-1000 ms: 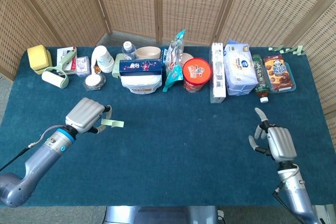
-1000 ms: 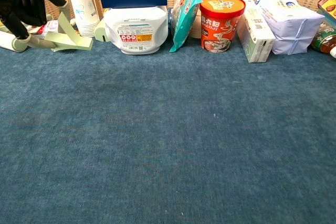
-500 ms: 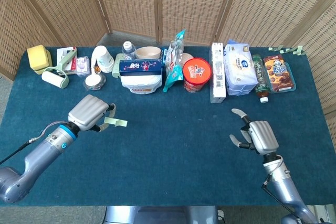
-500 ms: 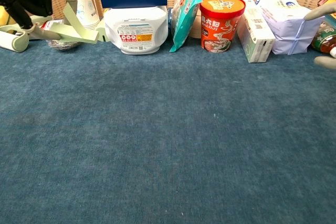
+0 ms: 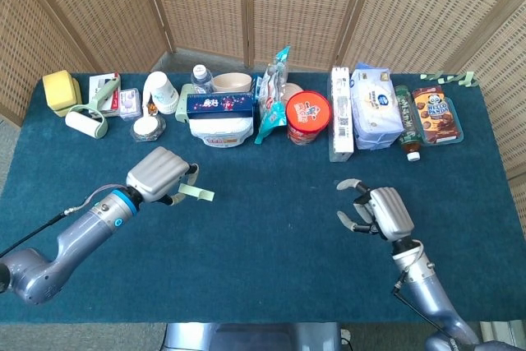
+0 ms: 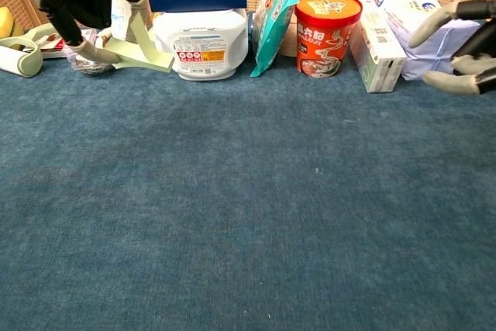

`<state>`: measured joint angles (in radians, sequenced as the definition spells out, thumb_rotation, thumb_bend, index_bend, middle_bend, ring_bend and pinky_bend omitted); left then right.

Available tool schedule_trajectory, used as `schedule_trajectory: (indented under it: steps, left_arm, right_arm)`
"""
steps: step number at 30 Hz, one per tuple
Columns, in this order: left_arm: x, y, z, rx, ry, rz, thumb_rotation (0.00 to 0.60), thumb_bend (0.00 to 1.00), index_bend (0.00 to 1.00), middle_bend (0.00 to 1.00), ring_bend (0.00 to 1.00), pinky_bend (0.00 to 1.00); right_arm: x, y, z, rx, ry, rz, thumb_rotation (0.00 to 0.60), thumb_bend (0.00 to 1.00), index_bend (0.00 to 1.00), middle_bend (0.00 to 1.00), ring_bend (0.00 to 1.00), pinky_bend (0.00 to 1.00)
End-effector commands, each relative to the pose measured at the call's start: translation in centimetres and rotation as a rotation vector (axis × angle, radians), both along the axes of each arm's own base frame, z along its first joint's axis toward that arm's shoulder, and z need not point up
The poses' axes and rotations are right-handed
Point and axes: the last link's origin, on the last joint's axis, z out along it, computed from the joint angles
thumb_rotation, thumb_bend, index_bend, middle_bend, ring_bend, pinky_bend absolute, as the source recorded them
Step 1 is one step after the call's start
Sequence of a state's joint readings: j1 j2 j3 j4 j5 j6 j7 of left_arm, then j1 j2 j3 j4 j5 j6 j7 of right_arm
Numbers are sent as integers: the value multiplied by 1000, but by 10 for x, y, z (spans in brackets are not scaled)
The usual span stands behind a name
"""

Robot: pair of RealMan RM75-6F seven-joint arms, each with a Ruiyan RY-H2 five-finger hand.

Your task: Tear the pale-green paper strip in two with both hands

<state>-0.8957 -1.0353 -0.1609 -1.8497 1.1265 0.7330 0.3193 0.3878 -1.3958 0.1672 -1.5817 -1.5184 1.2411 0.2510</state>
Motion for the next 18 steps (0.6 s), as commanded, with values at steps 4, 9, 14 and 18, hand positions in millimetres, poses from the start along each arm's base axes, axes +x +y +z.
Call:
schedule_trajectory:
  steps: [4,9,14,18]
  left_arm:
    - [8,2,-7,-19,7,-15,600,399,654,1000,1000,1000]
    - [13,2,-13,-34,19,-26,600,399,654,1000,1000,1000]
    - [16,1,-20,-54,29,-31,600,399,654,1000,1000,1000]
    - [20,2,-25,-67,31,-37,600,399,654,1000,1000,1000]
  right_arm:
    - [8,-1,-9,27,-9,19,528,359,436,1000,1000,995]
    - [13,-1,-15,38,-9,33,529,360,427,1000,1000,994]
    - [20,-1,-18,42,-42,48,528,360,402,1000,1000,994]
    - [28,-3,-21,44,-60,66,528,359,397,1000,1000,993]
